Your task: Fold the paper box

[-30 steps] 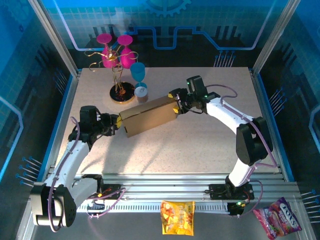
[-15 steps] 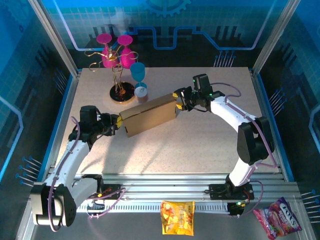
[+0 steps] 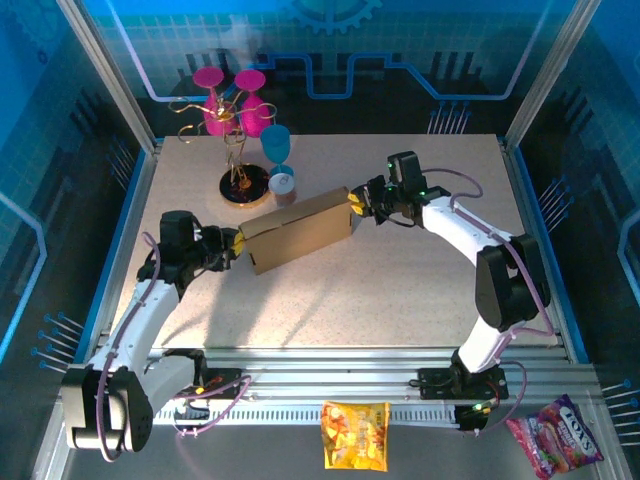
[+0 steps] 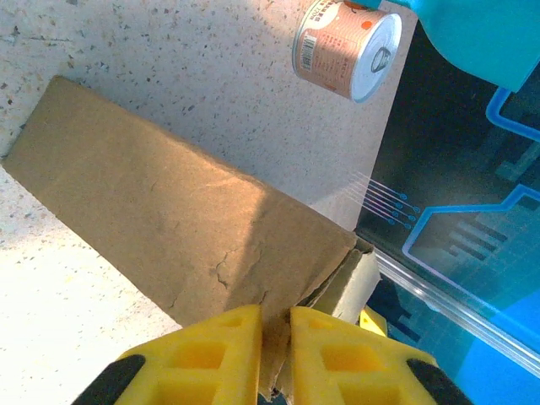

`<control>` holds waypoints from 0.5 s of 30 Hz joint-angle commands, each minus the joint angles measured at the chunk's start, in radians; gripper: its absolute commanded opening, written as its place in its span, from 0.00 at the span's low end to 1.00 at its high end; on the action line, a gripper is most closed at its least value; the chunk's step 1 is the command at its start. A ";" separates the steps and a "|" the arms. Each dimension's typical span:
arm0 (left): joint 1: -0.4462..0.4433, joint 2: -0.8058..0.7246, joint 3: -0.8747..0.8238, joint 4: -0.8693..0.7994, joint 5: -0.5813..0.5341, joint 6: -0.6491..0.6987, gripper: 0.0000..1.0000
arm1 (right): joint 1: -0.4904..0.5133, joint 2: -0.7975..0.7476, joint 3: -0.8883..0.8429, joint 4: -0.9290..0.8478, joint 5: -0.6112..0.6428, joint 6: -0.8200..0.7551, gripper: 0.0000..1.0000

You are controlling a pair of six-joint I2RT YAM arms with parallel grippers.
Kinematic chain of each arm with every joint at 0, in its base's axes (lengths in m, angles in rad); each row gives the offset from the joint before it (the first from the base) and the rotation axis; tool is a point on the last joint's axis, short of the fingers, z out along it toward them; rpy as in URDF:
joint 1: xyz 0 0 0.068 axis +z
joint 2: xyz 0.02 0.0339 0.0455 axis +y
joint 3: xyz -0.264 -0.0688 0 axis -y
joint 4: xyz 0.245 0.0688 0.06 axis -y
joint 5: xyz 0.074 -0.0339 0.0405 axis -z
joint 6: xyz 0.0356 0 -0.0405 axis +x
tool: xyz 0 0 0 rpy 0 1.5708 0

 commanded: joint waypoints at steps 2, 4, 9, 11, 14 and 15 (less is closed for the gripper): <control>0.003 0.005 0.010 -0.085 0.038 0.041 0.19 | -0.016 -0.032 -0.042 -0.123 0.002 -0.064 0.21; -0.012 -0.008 0.004 -0.103 0.050 0.042 0.19 | -0.030 -0.061 -0.065 -0.140 0.000 -0.112 0.23; -0.120 -0.080 -0.055 -0.157 0.027 0.020 0.19 | -0.090 -0.183 -0.175 -0.233 -0.006 -0.288 0.30; -0.177 -0.106 -0.098 -0.159 0.006 -0.004 0.19 | -0.116 -0.237 -0.235 -0.282 0.002 -0.352 0.32; -0.273 -0.121 -0.160 -0.152 -0.019 -0.047 0.20 | -0.161 -0.319 -0.350 -0.327 0.013 -0.410 0.37; -0.297 -0.124 -0.175 -0.154 -0.025 -0.054 0.20 | -0.177 -0.343 -0.390 -0.340 0.017 -0.419 0.40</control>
